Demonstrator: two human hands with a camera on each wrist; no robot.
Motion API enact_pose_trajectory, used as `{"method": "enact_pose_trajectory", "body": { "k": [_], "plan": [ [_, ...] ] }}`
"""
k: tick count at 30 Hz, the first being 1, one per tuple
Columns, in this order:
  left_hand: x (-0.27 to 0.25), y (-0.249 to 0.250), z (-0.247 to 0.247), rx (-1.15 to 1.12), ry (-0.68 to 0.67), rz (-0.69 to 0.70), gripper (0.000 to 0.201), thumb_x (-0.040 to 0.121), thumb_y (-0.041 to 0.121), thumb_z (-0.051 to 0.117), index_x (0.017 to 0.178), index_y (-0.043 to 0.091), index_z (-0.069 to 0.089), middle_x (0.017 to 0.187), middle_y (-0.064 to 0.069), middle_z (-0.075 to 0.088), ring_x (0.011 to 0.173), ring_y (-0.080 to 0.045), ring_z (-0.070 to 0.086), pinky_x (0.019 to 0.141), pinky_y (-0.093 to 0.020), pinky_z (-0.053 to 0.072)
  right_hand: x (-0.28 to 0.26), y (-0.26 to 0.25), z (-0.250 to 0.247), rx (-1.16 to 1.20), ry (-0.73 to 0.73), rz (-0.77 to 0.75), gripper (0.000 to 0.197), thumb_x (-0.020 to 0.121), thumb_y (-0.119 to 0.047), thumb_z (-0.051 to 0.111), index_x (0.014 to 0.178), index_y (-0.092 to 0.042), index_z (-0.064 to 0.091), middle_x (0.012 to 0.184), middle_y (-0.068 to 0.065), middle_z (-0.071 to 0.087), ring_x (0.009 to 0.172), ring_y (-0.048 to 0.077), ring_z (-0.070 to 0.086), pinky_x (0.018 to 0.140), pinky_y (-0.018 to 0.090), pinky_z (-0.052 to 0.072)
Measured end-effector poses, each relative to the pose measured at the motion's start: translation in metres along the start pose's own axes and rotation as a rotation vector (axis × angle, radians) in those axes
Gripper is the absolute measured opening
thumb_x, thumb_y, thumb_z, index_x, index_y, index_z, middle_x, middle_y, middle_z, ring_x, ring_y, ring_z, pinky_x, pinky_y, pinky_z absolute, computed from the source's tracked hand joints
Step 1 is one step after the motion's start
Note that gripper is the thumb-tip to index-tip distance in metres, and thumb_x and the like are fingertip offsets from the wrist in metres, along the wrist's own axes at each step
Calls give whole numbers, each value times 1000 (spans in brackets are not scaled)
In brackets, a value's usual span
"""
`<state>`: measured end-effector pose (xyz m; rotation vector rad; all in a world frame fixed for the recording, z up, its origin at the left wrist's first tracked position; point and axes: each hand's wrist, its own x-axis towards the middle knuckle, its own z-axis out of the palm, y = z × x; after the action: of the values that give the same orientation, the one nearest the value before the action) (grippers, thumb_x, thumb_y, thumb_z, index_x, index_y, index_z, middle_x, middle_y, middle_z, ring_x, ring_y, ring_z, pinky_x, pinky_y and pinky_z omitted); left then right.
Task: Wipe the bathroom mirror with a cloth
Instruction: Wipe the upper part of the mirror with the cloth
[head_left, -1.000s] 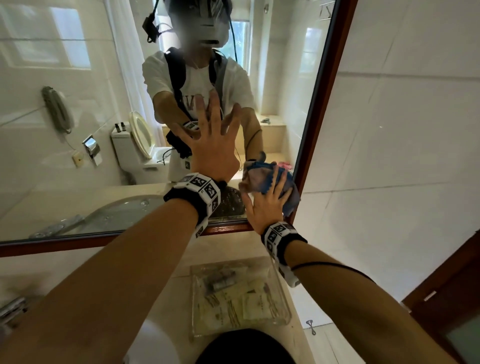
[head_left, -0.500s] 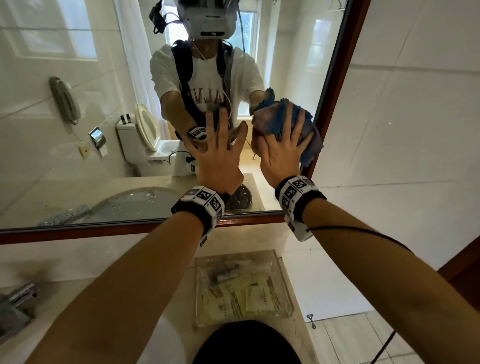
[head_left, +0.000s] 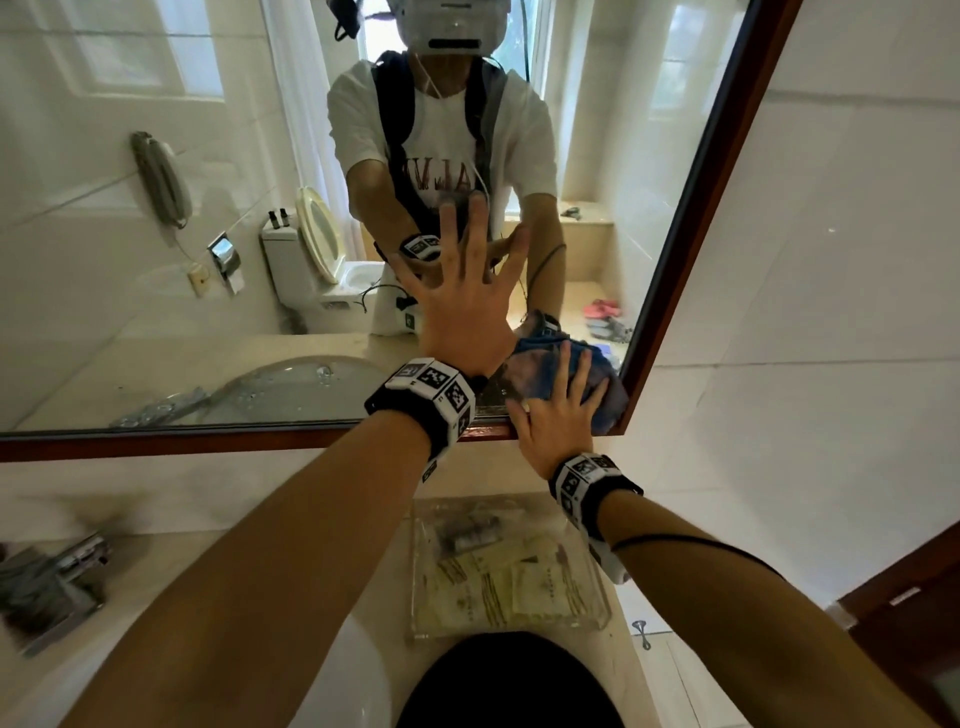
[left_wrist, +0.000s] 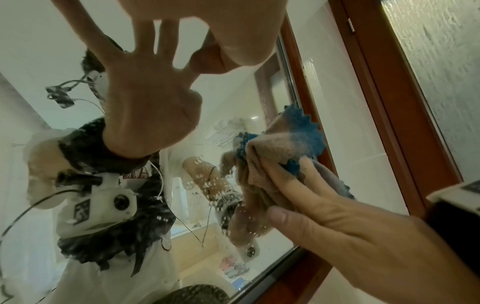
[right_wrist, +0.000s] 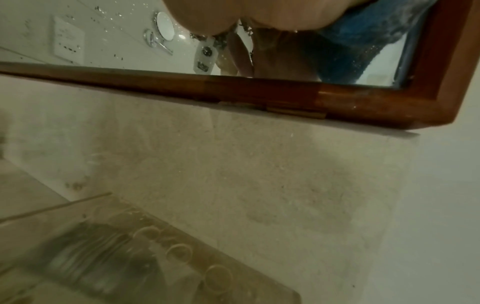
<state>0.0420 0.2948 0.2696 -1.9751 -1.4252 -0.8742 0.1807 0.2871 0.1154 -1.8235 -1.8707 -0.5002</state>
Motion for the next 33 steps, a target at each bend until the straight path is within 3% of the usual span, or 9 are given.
{"method": "enact_pose_trajectory", "body": {
  "k": [3, 5, 10, 14, 17, 22, 25, 29, 33],
  "plan": [
    [-1, 0, 0, -5, -19, -8, 72, 83, 40, 22, 155, 32, 19, 162, -18, 13, 148, -43, 10, 96, -81, 19, 5, 5, -6, -11, 26, -26, 57, 95, -55, 35, 146, -30, 39, 161, 17, 12, 146, 40, 5, 105, 74, 17],
    [-2, 0, 2, 11, -11, -6, 70, 88, 47, 31, 155, 32, 19, 162, -18, 13, 148, -43, 10, 97, -81, 19, 19, 10, -18, -11, 85, -28, 57, 96, -53, 37, 148, -29, 35, 161, 18, 12, 146, 41, 5, 106, 74, 15],
    [-3, 1, 3, 46, 6, -17, 84, 83, 37, 61, 155, 33, 17, 162, -18, 11, 148, -43, 9, 99, -81, 16, 68, 10, -70, 45, 228, 20, 47, 100, -51, 40, 144, -36, 40, 162, 18, 7, 147, 45, 0, 109, 67, -3],
    [-14, 3, 5, 49, -53, -10, 81, 82, 29, 49, 155, 33, 14, 163, -18, 6, 148, -43, 4, 100, -80, 17, 73, 9, -79, 41, 221, 31, 53, 101, -52, 33, 151, -38, 24, 163, 14, 2, 148, 41, -5, 111, 64, -6],
    [-28, 4, 12, 47, -100, -5, 79, 81, 28, 40, 155, 33, 11, 163, -18, 4, 148, -44, 3, 99, -80, 18, 72, 7, -75, 51, 216, 52, 53, 101, -53, 30, 152, -37, 27, 164, 13, 0, 148, 39, -8, 112, 62, -8],
    [-33, 6, 18, -4, -110, -8, 72, 85, 39, 28, 155, 32, 13, 162, -19, 6, 148, -45, 3, 98, -82, 17, 49, 8, -42, 40, 262, -4, 59, 96, -53, 46, 148, -27, 35, 159, 24, 12, 144, 46, 5, 109, 70, 6],
    [-34, 7, 18, -33, -112, -21, 72, 83, 35, 17, 155, 31, 15, 162, -19, 8, 147, -45, 4, 98, -82, 16, 19, 13, -11, -8, 166, -33, 61, 94, -58, 45, 146, -26, 41, 158, 23, 6, 143, 48, 6, 106, 74, 12],
    [-35, 7, 23, -10, -81, -16, 74, 83, 21, 29, 155, 32, 14, 162, -20, 8, 147, -45, 5, 98, -81, 17, -26, 13, 23, -8, -20, 30, 73, 95, -65, 23, 145, -16, 45, 159, 25, 4, 143, 49, 8, 105, 72, 25],
    [-35, 6, 25, 14, -67, -6, 77, 83, 22, 38, 155, 32, 12, 162, -20, 8, 147, -46, 5, 99, -82, 15, -41, 13, 31, -47, -62, 17, 73, 96, -64, 23, 140, -13, 53, 156, 29, 11, 142, 53, 17, 103, 69, 28]
  ]
}}
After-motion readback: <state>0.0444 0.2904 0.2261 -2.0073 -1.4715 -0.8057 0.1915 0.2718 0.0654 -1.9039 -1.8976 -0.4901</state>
